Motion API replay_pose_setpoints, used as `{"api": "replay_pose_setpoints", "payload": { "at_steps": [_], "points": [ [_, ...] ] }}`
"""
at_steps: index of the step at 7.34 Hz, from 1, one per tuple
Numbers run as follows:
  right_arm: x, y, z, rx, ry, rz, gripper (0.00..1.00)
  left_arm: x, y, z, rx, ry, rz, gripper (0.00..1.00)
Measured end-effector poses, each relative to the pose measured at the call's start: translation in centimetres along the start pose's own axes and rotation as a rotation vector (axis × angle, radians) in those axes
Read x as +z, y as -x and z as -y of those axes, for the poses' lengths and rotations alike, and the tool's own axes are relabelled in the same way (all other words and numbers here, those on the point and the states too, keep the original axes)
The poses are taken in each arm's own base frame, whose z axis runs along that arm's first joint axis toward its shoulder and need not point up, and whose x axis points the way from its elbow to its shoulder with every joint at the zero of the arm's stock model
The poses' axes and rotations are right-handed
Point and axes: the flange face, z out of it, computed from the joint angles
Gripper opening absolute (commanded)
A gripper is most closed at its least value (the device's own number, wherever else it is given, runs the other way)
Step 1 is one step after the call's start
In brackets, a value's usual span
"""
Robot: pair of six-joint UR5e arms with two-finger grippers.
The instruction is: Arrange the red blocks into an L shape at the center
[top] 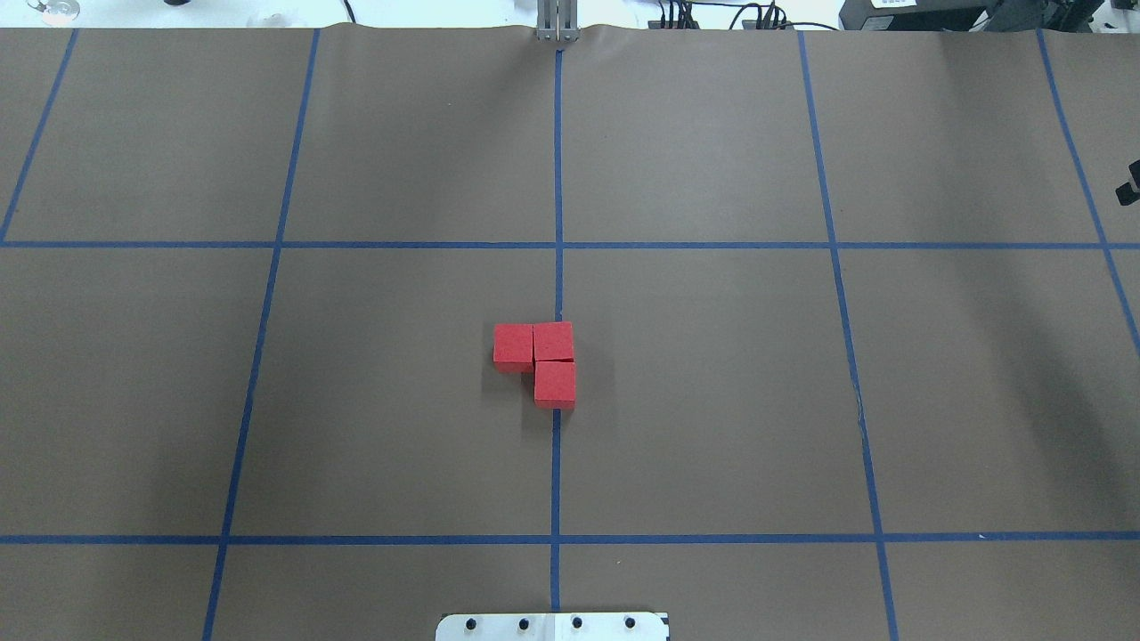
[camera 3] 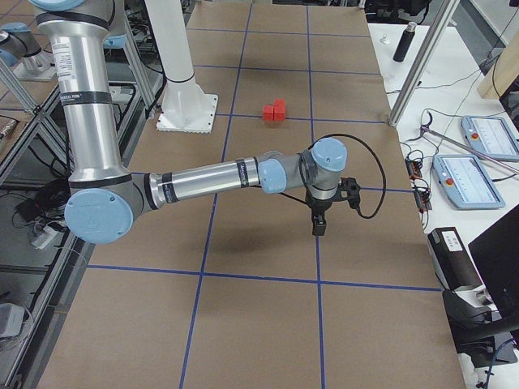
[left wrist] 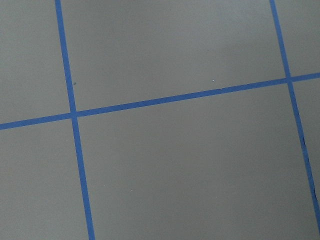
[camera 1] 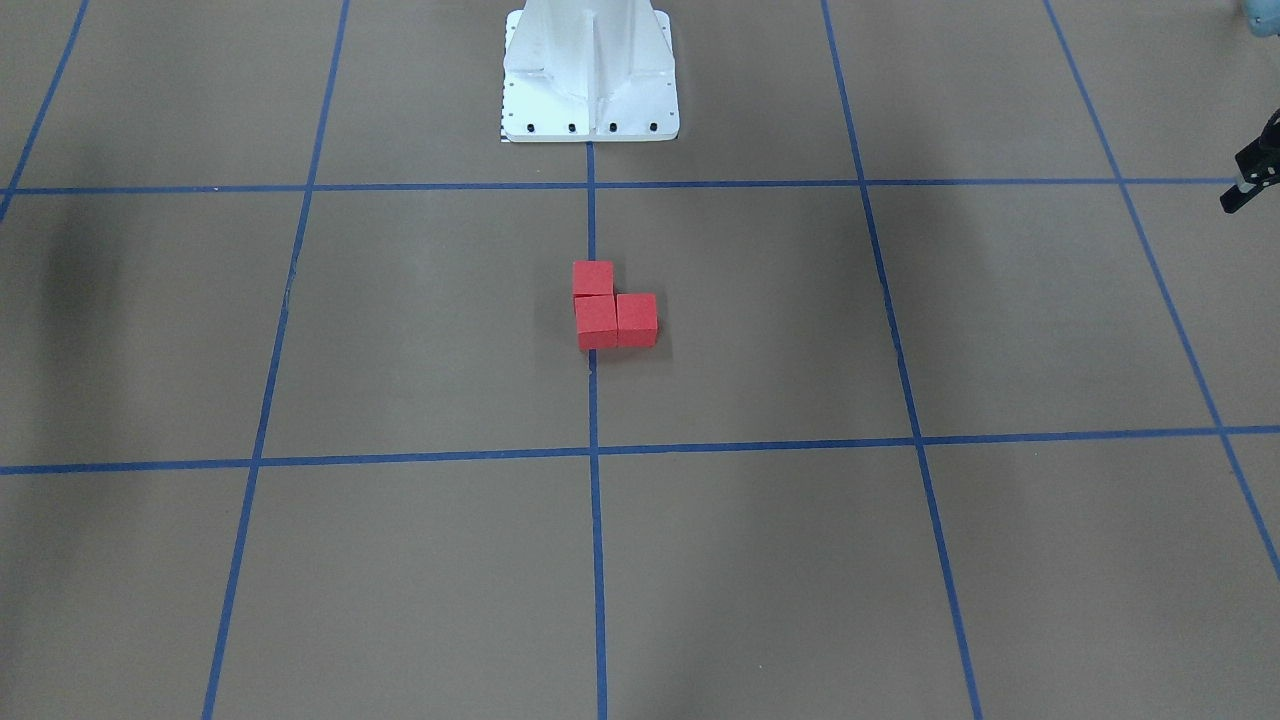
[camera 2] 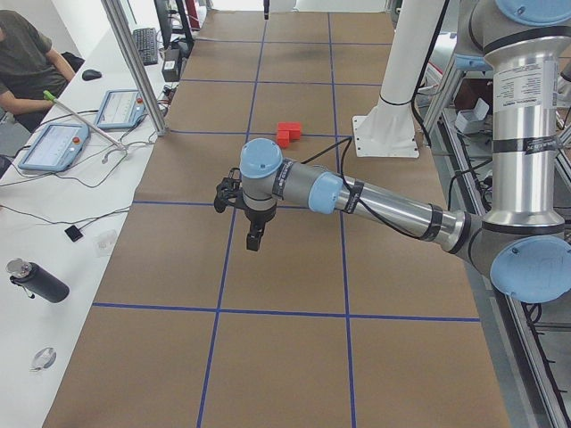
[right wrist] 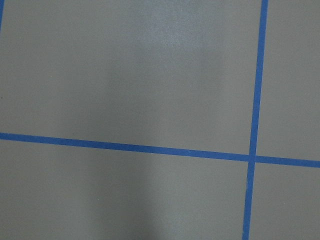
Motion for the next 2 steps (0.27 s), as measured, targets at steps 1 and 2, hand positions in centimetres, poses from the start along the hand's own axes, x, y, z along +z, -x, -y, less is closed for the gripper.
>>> {"api": "replay_pose_setpoints", "payload": {
  "at_steps": [1,2],
  "points": [
    [0.08,-0.20,-0.19,0.007,0.005,0.013,1.00,0.05,0.00,0.03,0.001,0.001,-0.002,1.00],
    [0.16,-0.31,-0.30,0.011,0.009,0.020,1.00,0.03,-0.05,0.08,0.004,-0.001,-0.005,1.00]
  ]
}}
